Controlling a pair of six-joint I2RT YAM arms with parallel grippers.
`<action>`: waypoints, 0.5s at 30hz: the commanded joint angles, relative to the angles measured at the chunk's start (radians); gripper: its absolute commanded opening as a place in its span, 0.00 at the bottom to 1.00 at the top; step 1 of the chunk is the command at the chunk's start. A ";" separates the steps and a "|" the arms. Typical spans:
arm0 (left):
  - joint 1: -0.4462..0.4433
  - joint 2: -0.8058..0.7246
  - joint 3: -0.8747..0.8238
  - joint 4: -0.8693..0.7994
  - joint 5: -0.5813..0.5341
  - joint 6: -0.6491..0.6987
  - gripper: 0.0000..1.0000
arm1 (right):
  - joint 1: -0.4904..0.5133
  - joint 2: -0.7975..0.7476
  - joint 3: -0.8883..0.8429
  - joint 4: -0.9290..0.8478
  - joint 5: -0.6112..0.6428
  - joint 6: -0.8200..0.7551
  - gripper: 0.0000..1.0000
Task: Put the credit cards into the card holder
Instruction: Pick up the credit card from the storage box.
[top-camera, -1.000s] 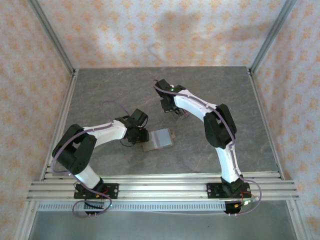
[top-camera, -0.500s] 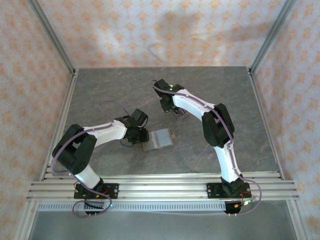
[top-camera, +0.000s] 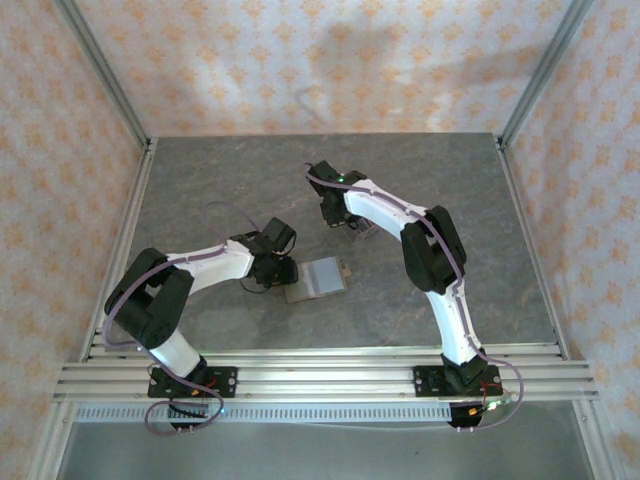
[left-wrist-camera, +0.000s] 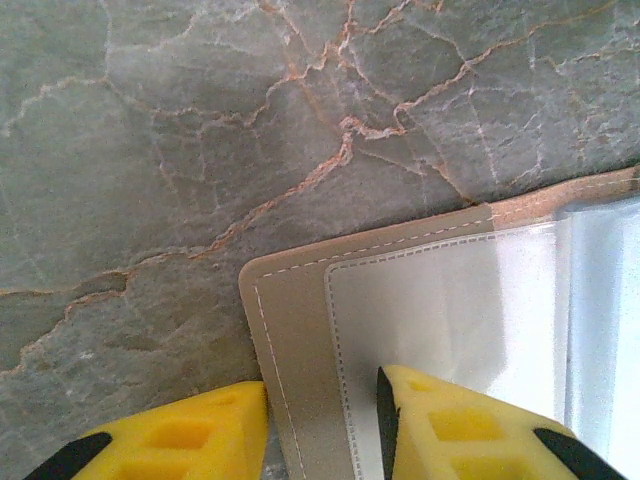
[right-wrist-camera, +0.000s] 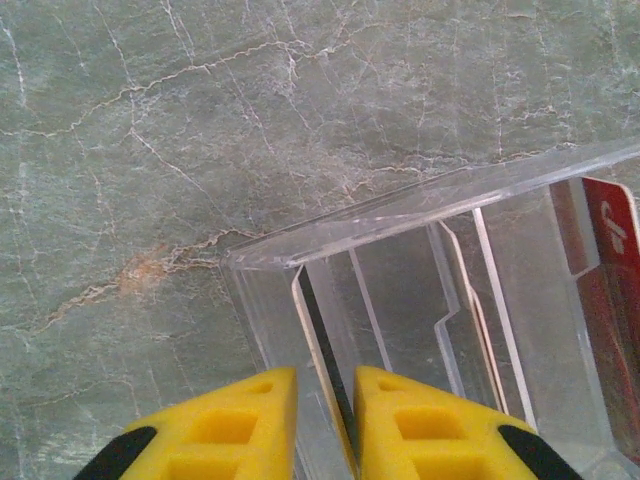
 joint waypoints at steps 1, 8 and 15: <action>-0.028 0.045 -0.012 0.031 0.027 0.011 0.35 | 0.000 0.009 0.001 -0.048 0.000 -0.009 0.20; -0.029 0.048 -0.010 0.032 0.025 0.010 0.35 | 0.002 0.005 0.013 -0.060 0.006 -0.013 0.10; -0.029 0.052 -0.009 0.035 0.032 0.010 0.34 | 0.002 0.004 0.056 -0.100 0.038 -0.037 0.05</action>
